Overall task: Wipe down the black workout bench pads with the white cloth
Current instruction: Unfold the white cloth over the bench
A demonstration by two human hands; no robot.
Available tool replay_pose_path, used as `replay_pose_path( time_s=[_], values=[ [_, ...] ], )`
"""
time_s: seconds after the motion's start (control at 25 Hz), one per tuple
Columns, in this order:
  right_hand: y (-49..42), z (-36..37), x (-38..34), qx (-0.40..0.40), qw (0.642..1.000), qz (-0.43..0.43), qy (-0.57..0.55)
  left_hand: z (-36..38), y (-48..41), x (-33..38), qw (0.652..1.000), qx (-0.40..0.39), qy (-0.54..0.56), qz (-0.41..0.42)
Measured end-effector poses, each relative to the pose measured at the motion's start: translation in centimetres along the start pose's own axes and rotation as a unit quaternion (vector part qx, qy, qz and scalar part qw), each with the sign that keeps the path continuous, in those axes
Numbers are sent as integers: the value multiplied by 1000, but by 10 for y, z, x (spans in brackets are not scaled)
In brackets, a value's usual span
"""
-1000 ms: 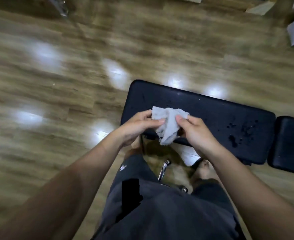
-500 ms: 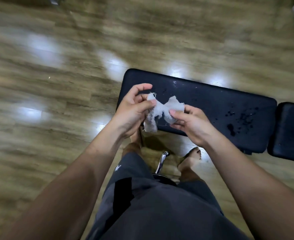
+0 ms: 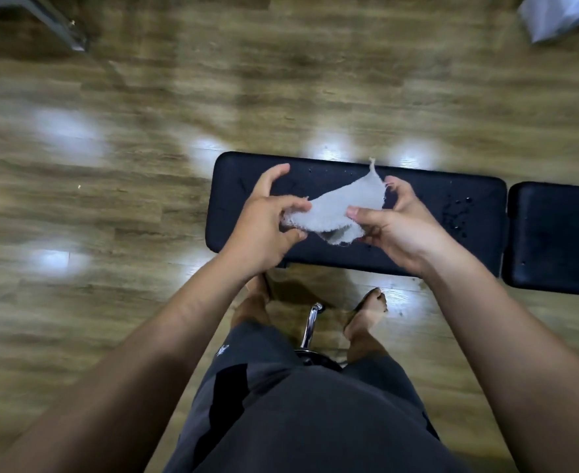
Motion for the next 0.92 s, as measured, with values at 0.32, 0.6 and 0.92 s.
replay_pose_path(
  time_s=[0.32,0.6,0.92],
  values=[
    [-32,35,40,16,840,-152,521,0,4,-40,988,84,-124,34],
    [-140,25,36,-29,906,-240,347,50,-61,-104,993,-71,42,85],
    [-167,33,98,-95,958,-270,22,50,-41,-184,947,118,297,24]
  ],
)
Point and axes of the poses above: each hand's wrist, its own y-axis away from the middle knuckle, its own z-axis out of the palm, x = y × z, the point moved 9 cm from there along -y, towards the middle knuckle, and after that the axes turned 6 degrees about z, right-handed, at the moved point
